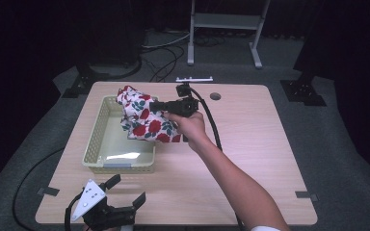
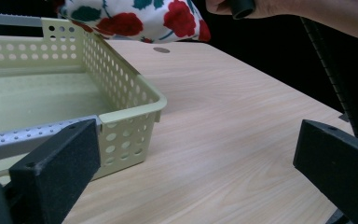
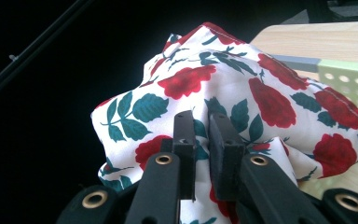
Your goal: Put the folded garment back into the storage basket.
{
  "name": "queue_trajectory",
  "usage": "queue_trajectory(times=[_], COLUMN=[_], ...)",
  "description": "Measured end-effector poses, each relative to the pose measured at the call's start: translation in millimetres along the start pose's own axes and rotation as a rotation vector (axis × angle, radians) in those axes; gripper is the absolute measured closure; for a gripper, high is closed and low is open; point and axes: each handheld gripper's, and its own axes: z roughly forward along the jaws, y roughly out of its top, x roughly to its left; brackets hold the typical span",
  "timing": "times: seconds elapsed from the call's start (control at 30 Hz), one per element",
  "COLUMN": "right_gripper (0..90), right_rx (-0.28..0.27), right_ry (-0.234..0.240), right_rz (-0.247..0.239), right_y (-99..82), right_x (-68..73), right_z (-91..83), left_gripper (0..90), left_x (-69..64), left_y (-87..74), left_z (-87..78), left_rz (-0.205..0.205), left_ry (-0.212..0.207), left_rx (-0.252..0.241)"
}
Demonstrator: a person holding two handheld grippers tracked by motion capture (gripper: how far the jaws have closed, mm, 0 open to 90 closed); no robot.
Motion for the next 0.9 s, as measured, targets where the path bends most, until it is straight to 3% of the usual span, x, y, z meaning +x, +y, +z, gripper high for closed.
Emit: queue_trajectory(times=[0.47,0.9], right_gripper=[81.9,82.0], right_rx=[0.033,0.05], right_ry=[0.023,0.027], right_rz=[-0.024,-0.037], right_y=[9.7,18.2], right_x=[15.1,25.5], right_z=[33.4,52.6], left_gripper=[0.0,0.0], left_x=[1.0,1.8], left_y=[0.4,0.3], left_z=[-1.1,-1.4], left_rz=[-0.003,-0.007], left_ry=[0.006,0.008], left_rx=[-0.006,-0.007])
